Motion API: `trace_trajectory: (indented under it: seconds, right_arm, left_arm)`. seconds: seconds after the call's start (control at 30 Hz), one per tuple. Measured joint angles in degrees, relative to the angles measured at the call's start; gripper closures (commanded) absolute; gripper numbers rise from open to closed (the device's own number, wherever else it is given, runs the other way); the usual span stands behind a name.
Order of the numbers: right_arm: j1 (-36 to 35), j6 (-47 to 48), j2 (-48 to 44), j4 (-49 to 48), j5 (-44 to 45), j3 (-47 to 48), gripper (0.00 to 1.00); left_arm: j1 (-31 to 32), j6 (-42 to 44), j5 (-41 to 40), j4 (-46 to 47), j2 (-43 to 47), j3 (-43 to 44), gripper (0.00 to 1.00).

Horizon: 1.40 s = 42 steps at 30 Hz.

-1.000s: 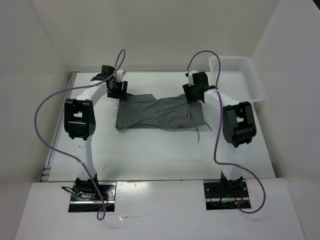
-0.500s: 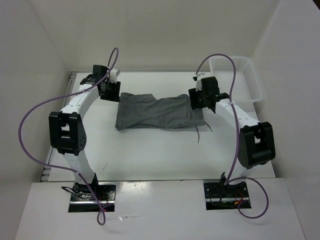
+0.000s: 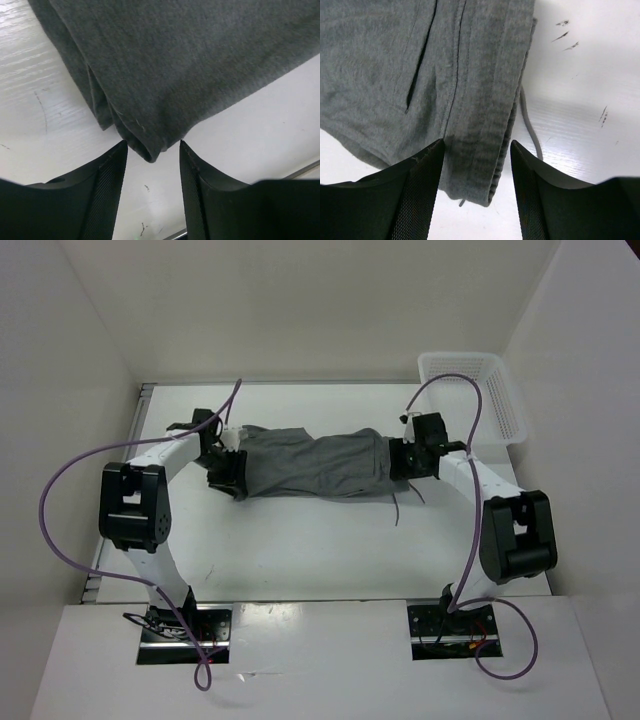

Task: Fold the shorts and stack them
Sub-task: Fold the shorts

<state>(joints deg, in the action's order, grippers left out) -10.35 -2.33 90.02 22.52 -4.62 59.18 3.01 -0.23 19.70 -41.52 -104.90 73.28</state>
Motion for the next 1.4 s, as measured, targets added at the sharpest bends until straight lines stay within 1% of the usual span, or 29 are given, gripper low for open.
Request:
trace_trajectory:
  seconds: [0.1,0.23,0.37,0.4,0.43,0.5,0.53,0.6,0.63,0.7,0.73,0.8,0.93,1.13,1.3,1.37,1.4]
  right_arm:
    - [0.0,-0.3,-1.3,-0.1,-0.7,-2.0,0.36]
    - [0.0,-0.6,-2.0,-0.1,-2.6,-4.9,0.36]
    - [0.0,-0.5,-2.0,-0.7,-3.9,-5.4,0.45]
    - [0.0,-0.4,-2.0,-0.9,-4.0,-5.4,0.47]
    - [0.0,-0.3,-2.0,-1.1,-4.1,-5.4,0.51]
    - [0.0,0.0,-2.0,-1.3,-4.2,-5.4,0.56]
    - [0.0,0.1,-2.0,-1.4,-4.2,-5.4,0.63]
    - [0.0,0.3,-1.9,-1.6,-4.2,-5.4,0.7]
    - [0.0,0.5,-1.8,-1.5,-4.3,-5.4,0.78]
    - [0.0,1.0,-1.4,-1.6,-4.2,-5.4,0.86]
    - [0.0,1.3,-1.3,-1.5,-4.1,-5.4,0.94]
    - [0.0,2.3,-1.0,-1.5,-3.7,-5.3,1.0]
    - [0.7,5.3,-0.2,-1.5,-3.2,-4.9,1.0]
    - [4.6,11.2,1.4,-1.4,-3.3,-4.2,1.0]
    - [4.5,14.3,1.6,-1.3,-4.1,-4.2,1.0]
    - [4.5,15.4,1.7,-1.2,-4.1,-4.2,0.99]
    - [4.5,16.0,1.7,-1.2,-4.1,-4.2,0.94]
  left_arm:
    - [-0.1,0.0,1.9,0.0,0.1,-0.8,0.42]
    - [-0.2,0.0,3.3,-0.2,0.1,-2.6,0.42]
    - [-0.2,0.0,3.2,-0.2,-0.1,-2.9,0.49]
    - [-0.2,0.0,3.3,-0.1,-0.2,-2.9,0.54]
    - [-0.2,-0.1,3.4,0.0,-0.5,-2.8,0.57]
    - [-0.2,0.0,3.8,0.2,-1.7,-2.5,0.64]
    - [-0.2,0.0,4.0,0.3,-2.3,-2.4,0.72]
    - [-0.2,0.0,4.3,0.6,-3.8,-1.8,0.82]
    - [-0.2,0.0,4.4,0.8,-4.5,-1.5,0.9]
    - [-0.2,0.0,4.4,1.0,-5.3,-0.9,0.98]
    - [-0.2,0.0,4.4,1.0,-5.5,-0.5,1.0]
    - [-0.4,0.0,4.4,0.7,-5.6,0.3,1.0]
    - [-2.4,0.0,4.4,-0.4,-5.5,3.1,1.0]
    - [-6.8,-0.2,3.5,-3.6,-3.6,6.9,1.0]
    - [-6.0,-0.1,2.6,-5.5,-1.4,6.3,1.0]
    - [-4.9,-0.1,2.2,-6.2,-1.4,5.0,0.97]
    - [-4.4,0.0,2.0,-6.5,-1.4,4.2,0.93]
